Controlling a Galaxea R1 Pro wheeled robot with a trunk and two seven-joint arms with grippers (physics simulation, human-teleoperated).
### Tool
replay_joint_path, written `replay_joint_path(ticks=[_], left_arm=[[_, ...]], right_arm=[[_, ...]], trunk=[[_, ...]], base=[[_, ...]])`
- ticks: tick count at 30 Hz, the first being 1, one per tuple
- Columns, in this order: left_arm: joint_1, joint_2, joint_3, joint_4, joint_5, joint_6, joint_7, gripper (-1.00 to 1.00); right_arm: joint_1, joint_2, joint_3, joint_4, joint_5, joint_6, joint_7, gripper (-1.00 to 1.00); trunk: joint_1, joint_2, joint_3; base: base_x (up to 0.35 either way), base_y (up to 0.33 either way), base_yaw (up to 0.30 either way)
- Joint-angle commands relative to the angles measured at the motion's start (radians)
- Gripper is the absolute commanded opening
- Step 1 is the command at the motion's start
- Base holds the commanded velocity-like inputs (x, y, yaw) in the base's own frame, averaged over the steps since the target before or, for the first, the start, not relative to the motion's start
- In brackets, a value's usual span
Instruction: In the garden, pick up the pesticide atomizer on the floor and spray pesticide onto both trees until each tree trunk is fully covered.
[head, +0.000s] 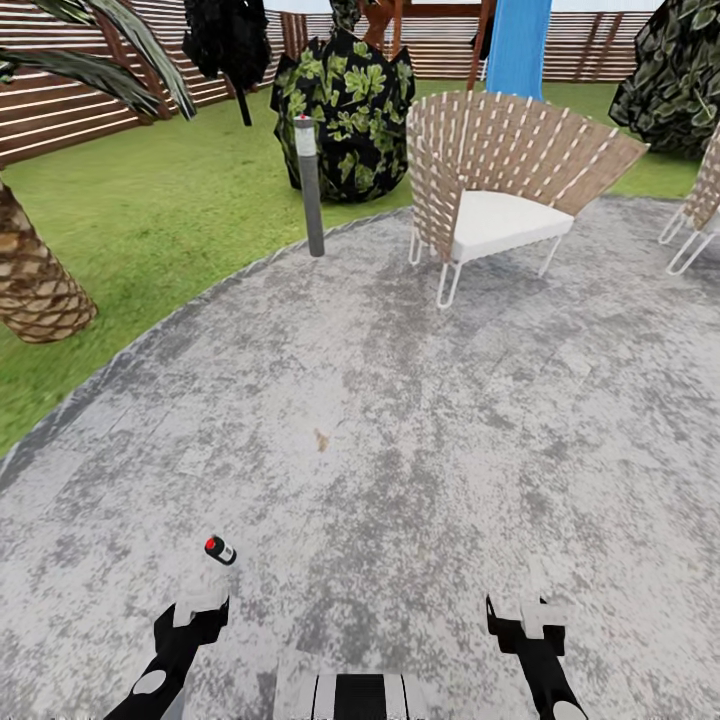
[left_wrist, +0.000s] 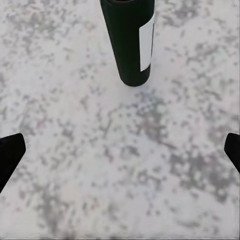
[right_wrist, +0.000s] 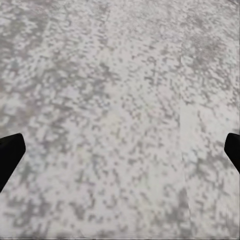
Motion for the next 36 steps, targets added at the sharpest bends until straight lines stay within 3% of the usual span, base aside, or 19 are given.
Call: replay_joint_path(ticks=[1, 5, 12, 36], left_arm=[[0.0, 0.0, -0.002, 0.001, 0.007, -0.003, 0.0, 1.0], [0.0, 0.0, -0.003, 0.0, 0.006, -0.004, 0.0, 1.0], [0.001, 0.0, -0.006, 0.01, 0.001, -0.082, 0.0, 1.0], [0.003, 0.0, -0.006, 0.008, 0.0, -0.1, 0.0, 1.0]], right_arm=[[0.0, 0.0, 0.001, 0.001, 0.005, -0.002, -0.005, 1.0], [0.0, 0.0, 0.001, 0.001, 0.005, -0.002, -0.005, 1.0], [0.0, 0.0, 0.001, 0.001, 0.005, -0.002, -0.005, 1.0], [0.0, 0.002, 0.001, 0.003, 0.005, -0.002, -0.005, 1.0]], trunk=[[0.0, 0.0, -0.006], [0.002, -0.001, -0.024], [0.002, -0.001, -0.025], [0.002, -0.001, -0.025]], base=[[0.0, 0.0, 0.0], [0.0, 0.0, 0.0], [0.0, 0.0, 0.0], [0.077, 0.001, 0.0]])
